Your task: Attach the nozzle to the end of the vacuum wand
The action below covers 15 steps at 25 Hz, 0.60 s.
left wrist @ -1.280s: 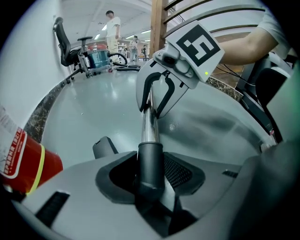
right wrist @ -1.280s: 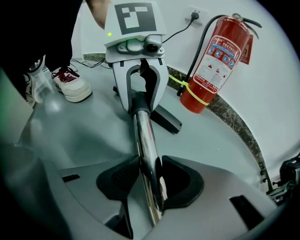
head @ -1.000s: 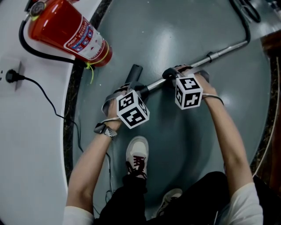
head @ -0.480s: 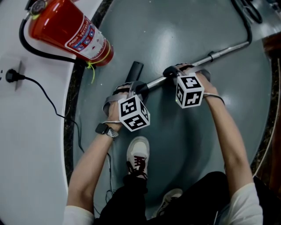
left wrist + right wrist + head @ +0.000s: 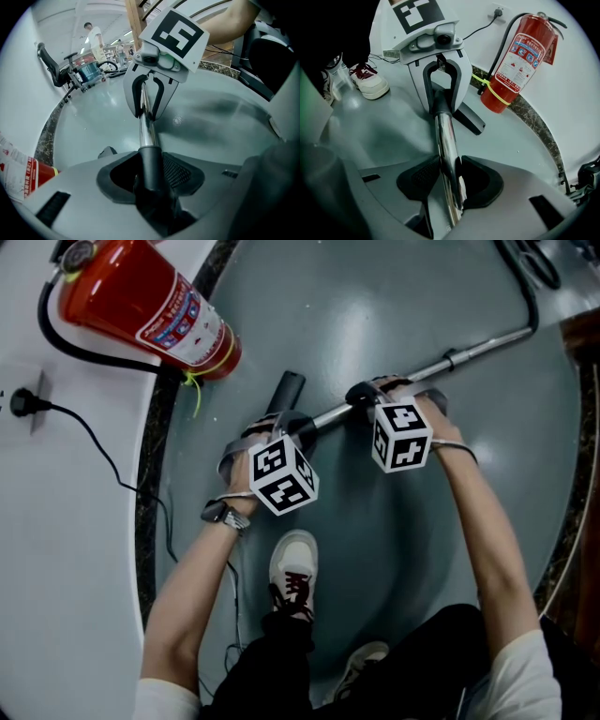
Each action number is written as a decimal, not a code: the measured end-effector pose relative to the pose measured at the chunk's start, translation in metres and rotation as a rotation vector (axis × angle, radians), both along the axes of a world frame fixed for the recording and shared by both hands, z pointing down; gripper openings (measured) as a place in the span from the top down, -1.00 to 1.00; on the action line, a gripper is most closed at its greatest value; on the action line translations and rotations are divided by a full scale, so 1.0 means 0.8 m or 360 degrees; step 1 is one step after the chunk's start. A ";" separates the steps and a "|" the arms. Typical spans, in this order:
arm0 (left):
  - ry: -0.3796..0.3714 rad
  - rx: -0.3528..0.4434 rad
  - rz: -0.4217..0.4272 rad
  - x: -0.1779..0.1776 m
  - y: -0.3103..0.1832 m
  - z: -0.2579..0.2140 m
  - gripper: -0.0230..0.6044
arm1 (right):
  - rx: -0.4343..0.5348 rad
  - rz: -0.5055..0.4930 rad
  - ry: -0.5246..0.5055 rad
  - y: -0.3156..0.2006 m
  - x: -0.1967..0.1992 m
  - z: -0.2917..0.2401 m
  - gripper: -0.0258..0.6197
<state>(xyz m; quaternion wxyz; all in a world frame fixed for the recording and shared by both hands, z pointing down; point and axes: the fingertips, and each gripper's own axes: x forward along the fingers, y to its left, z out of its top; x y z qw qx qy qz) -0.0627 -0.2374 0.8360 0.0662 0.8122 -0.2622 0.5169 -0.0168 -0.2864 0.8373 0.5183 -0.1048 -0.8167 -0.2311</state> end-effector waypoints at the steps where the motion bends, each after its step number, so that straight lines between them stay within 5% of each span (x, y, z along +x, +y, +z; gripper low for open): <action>1: 0.0008 -0.0011 -0.0010 0.000 -0.001 0.000 0.40 | -0.0003 0.0003 -0.0006 0.001 -0.001 0.000 0.43; 8: 0.0110 -0.0068 -0.0140 0.000 -0.002 0.001 0.41 | 0.0000 0.0007 -0.0020 0.003 -0.003 0.001 0.43; 15: 0.0079 -0.0075 -0.0117 0.005 0.004 0.011 0.40 | 0.0017 -0.0006 -0.0001 0.008 0.002 0.012 0.43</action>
